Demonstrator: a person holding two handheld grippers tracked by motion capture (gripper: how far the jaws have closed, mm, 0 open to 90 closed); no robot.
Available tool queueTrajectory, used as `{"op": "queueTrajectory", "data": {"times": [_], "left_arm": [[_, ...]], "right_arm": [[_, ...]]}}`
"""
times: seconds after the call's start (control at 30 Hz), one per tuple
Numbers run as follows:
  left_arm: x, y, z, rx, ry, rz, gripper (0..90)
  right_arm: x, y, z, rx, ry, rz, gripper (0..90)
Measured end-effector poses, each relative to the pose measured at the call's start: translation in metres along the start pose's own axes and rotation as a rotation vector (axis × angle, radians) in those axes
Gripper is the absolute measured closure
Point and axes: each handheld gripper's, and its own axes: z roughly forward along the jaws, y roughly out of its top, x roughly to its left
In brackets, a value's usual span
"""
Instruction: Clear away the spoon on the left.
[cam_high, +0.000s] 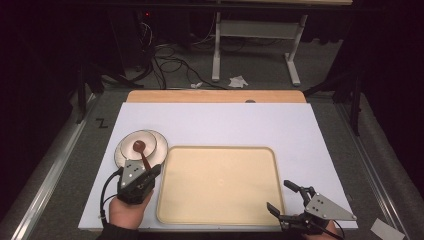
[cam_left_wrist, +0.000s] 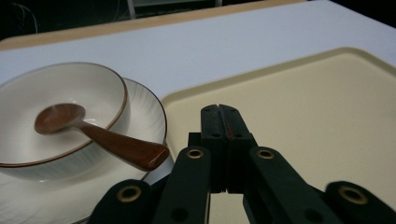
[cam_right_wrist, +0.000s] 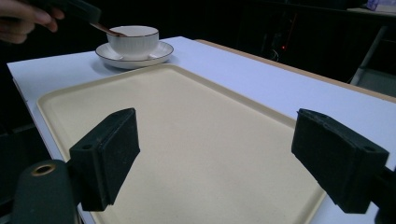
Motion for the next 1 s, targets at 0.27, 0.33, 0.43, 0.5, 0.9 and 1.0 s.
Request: {"op": "queueTrajectory", "data": {"times": [0.27,0.33,0.43,0.5,0.9,1.0], "left_arm": [[-0.023,-0.006,-0.038,-0.106,0.016,0.002,90.0],[-0.045,-0.007,-0.04,-0.103,0.006,0.046,90.0],[-0.059,-0.008,-0.028,-0.069,0.019,0.073,89.9],[-0.059,-0.01,-0.017,-0.034,0.025,0.071,90.0],[-0.033,-0.023,-0.039,-0.021,0.091,0.028,89.9],[-0.023,-0.027,-0.049,-0.023,0.113,0.008,89.9]], "right_arm": [[0.001,0.0,0.001,0.007,0.006,-0.006,16.2],[0.002,0.0,0.002,0.01,0.005,-0.007,16.2],[0.003,0.0,0.002,0.003,0.008,-0.015,16.2],[0.003,0.001,0.001,0.004,0.01,-0.022,16.2],[0.002,0.001,0.0,0.0,0.005,-0.01,16.2],[0.001,0.0,0.0,0.001,0.003,-0.011,16.2]]}}
